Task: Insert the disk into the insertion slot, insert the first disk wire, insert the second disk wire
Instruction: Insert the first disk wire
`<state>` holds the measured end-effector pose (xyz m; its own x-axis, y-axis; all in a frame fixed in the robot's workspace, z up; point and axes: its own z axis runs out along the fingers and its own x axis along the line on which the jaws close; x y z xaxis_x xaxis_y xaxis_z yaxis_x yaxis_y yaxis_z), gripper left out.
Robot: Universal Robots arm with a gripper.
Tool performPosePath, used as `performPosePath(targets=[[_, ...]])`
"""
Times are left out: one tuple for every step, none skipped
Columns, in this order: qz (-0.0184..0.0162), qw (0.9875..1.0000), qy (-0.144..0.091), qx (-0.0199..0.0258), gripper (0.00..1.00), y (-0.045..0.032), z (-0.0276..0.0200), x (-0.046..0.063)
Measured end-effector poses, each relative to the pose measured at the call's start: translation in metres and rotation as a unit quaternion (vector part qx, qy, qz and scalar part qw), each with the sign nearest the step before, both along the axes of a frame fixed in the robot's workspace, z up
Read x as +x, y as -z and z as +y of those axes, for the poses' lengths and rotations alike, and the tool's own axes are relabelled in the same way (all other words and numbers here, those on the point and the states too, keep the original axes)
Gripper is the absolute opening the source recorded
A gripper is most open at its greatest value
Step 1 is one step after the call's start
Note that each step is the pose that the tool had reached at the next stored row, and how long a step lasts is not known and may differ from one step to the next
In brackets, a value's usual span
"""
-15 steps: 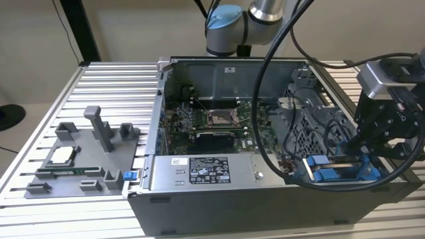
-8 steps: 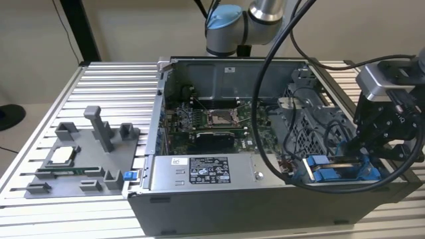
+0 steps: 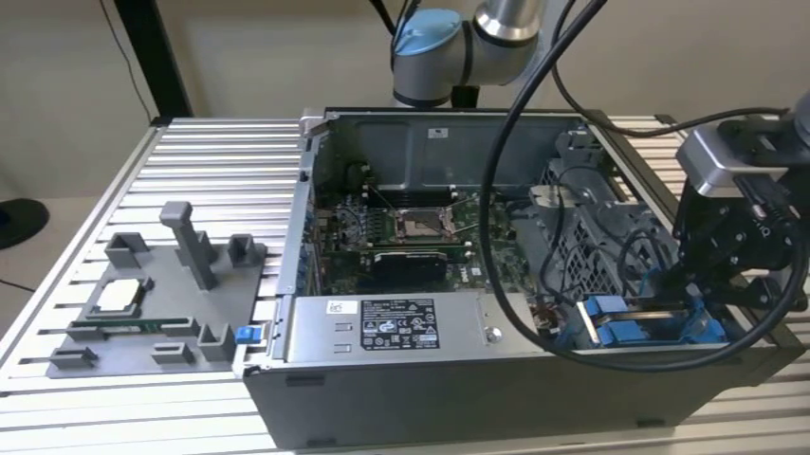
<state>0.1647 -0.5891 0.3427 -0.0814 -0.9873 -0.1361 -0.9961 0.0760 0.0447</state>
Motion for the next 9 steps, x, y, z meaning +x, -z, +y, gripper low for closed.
performPosePath(targets=[[-0.0004,1.0,0.0,-0.0004,0.0,0.0003,0.0,0.0],[-0.0007,1.0,-0.001,-0.0007,0.0,0.0006,0.0,0.0],[-0.0009,1.0,-0.001,-0.0012,0.0,0.0009,0.0,0.0],[-0.0012,1.0,-0.001,-0.0017,0.0,0.0012,0.0,0.0],[-0.0013,1.0,-0.002,-0.0023,0.0,0.0015,0.0,0.0],[-0.0015,1.0,-0.002,-0.0028,0.0,0.0018,0.0001,0.0],[-0.0016,1.0,-0.003,-0.0034,0.0,0.002,0.0002,0.0],[-0.0019,1.0,-0.003,-0.0038,0.0,0.0021,0.0005,0.0],[-0.0021,1.0,-0.003,-0.004,0.0,0.0021,0.0009,0.0]])
